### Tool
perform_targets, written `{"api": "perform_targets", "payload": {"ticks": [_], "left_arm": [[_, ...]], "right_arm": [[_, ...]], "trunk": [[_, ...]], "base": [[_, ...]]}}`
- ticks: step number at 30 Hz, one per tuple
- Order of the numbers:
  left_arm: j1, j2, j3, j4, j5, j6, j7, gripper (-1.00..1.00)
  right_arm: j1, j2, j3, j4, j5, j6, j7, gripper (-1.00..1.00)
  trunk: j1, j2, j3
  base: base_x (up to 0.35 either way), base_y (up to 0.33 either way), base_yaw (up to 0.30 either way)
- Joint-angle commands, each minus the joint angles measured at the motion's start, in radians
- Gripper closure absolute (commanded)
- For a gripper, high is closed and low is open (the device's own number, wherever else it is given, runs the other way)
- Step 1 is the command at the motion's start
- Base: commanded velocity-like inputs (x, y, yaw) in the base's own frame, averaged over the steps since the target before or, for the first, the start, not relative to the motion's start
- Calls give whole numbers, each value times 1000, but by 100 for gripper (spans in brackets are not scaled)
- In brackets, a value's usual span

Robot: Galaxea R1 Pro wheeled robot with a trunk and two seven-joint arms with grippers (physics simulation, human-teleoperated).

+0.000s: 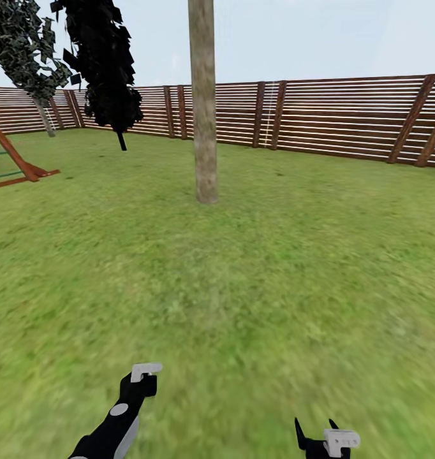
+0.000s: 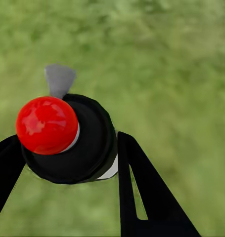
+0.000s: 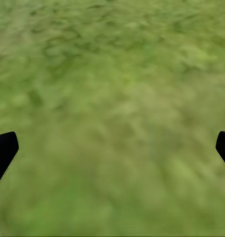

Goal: In the garden, pick up the pesticide atomizer on the floor and spray pesticide onto both trees until each tree trunk is fully covered.

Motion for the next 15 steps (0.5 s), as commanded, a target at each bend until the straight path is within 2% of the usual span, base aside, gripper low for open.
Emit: {"api": "perform_targets", "payload": {"ticks": [1,15], "left_arm": [[0,0,0,0,0,0,0,100],[0,-1,0,0,0,1,0,100]], "right_arm": [[0,0,0,0,0,0,0,-100],[0,0,0,0,0,0,1,-100]], "trunk": [[0,0,0],[0,0,0]], "base": [[340,0,0],[340,0,0]]}}
